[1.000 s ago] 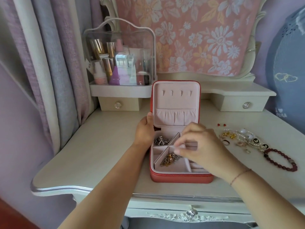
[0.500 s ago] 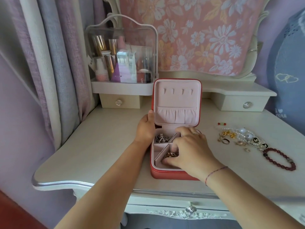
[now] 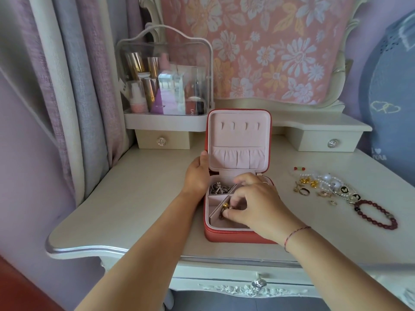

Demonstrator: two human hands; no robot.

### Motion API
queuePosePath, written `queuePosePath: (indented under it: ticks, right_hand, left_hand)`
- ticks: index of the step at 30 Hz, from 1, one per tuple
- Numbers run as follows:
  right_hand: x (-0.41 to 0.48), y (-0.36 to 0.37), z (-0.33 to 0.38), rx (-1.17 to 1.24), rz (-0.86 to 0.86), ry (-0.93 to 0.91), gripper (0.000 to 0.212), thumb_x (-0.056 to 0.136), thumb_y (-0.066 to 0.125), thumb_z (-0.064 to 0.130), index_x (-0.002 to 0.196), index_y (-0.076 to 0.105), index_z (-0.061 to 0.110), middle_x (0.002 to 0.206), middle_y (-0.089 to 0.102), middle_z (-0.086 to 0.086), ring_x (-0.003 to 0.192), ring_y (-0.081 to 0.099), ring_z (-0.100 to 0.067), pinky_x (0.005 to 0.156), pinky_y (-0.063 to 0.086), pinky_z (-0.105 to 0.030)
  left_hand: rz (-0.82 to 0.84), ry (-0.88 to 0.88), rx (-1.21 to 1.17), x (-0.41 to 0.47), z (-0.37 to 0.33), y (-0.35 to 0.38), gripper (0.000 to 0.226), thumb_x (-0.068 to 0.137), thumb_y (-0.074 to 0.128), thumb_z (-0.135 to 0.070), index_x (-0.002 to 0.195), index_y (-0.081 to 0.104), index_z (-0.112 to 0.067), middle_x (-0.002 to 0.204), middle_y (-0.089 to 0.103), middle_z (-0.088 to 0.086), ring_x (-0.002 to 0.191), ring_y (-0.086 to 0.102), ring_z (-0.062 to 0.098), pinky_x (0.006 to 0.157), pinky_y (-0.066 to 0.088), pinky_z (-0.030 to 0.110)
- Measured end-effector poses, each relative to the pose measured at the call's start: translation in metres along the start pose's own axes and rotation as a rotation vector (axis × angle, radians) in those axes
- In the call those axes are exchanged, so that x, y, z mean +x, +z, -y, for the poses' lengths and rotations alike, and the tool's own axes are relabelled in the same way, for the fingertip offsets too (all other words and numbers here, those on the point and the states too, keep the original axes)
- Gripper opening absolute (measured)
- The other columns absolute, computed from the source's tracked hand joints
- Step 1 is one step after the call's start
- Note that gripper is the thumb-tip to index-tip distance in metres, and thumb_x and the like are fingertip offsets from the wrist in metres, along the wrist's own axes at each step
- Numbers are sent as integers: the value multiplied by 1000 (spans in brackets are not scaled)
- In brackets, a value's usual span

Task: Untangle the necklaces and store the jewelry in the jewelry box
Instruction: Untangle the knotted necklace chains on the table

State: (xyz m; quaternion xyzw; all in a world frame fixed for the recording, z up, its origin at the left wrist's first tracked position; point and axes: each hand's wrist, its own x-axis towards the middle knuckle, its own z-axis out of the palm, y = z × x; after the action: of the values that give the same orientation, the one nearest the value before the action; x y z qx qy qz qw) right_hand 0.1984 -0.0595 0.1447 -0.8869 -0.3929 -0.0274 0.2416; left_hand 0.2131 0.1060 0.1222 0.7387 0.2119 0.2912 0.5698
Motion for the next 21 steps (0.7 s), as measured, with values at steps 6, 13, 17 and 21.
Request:
queuePosePath:
  ticks: [6,13,17,21]
  right_hand:
    - [-2,-2,-6,258,-65,8,17,75,78,33,67,63,31,93,57,14,91,49,3,78,33,-5]
    - [-4,-23,-14,814,-102,255,5,81,75,23,80,72,19,77,74,0,73,70,-16,66,57,-29]
    - [-2,-35,-21,1153,-128,319,13,79,70,19,88,70,10,78,74,-7,71,70,-21,57,54,-23]
    - [-2,-53,-26,1305,-143,341,25,67,68,26,87,65,11,77,73,-10,69,73,-23,55,55,-21]
  left_hand:
    - [7,-24,6,2,3,1,45,106,28,-36,97,61,-7,90,62,2,87,54,17,72,35,22]
    - [17,-12,13,7,9,0,52,106,28,-37,103,64,1,102,68,12,95,60,23,77,41,25]
    - [12,-33,16,9,9,1,51,106,29,-37,103,63,0,100,67,13,92,59,23,79,42,28]
    - [-16,-49,35,11,11,-7,52,106,28,-37,103,64,0,101,68,12,94,61,24,79,42,27]
